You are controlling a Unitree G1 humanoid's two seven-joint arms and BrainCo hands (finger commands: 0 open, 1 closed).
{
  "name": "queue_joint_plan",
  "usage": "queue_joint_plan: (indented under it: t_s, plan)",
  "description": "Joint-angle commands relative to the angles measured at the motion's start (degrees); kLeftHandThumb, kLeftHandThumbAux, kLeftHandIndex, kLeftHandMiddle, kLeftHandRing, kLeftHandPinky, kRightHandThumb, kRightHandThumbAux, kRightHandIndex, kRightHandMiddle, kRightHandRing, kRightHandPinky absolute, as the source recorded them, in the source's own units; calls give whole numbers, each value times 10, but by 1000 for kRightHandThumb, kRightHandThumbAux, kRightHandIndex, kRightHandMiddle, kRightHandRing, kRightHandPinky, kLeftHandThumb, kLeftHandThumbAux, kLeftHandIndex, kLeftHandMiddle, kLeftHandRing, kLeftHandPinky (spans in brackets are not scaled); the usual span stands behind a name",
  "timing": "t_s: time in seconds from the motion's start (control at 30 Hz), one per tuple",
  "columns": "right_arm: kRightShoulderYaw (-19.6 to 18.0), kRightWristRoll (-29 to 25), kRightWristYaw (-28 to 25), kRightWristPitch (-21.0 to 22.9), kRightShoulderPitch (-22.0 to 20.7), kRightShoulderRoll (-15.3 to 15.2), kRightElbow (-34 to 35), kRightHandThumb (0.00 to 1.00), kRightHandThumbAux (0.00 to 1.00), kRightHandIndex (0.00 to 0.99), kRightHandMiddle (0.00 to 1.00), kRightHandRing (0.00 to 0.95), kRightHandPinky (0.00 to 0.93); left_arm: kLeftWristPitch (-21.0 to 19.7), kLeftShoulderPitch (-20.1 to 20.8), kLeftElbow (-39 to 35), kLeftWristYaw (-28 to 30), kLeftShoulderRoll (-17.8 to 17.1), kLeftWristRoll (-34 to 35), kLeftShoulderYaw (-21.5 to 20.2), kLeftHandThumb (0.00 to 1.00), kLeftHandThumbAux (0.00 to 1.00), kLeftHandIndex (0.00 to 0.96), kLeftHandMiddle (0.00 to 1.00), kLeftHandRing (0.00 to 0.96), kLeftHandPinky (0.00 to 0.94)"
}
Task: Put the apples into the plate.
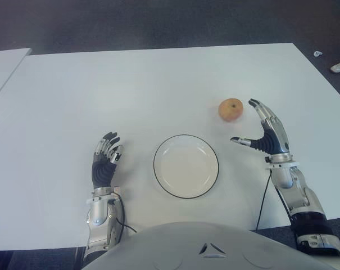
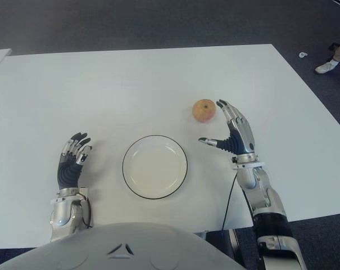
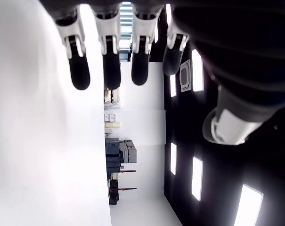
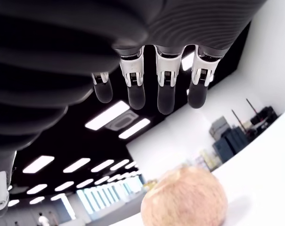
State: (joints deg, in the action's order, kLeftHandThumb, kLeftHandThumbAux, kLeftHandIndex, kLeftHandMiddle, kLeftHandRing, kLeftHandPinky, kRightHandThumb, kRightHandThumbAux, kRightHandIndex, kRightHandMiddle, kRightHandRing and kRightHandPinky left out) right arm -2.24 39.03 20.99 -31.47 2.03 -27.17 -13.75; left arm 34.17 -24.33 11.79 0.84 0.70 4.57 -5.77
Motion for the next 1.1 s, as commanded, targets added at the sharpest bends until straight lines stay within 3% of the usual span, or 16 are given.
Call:
queue_joint_plan:
  t_s: [0.03, 0.23, 0.53, 1.1]
  plan:
    - [24, 29, 3, 23, -45, -14, -21, 410, 529, 67, 114, 114, 150, -48, -23, 38, 10, 4, 3, 7, 293, 572, 195, 201, 225, 258]
    - [53, 60, 2, 57, -98, -27, -44, 423, 515, 62, 99, 101, 139, -58, -25, 29, 19, 4, 8, 10, 293, 552, 198, 199, 219, 242]
    - [113, 83, -9, 92, -179, -37, -136, 425, 475, 53, 84, 77, 121, -60, -26, 24, 18, 4, 4, 10, 278, 530, 200, 198, 214, 238]
    - [156, 61, -52, 90, -222, -54, -169, 404, 444, 31, 62, 50, 91, -44, -41, 16, 13, 2, 1, 1, 261, 539, 180, 196, 220, 259]
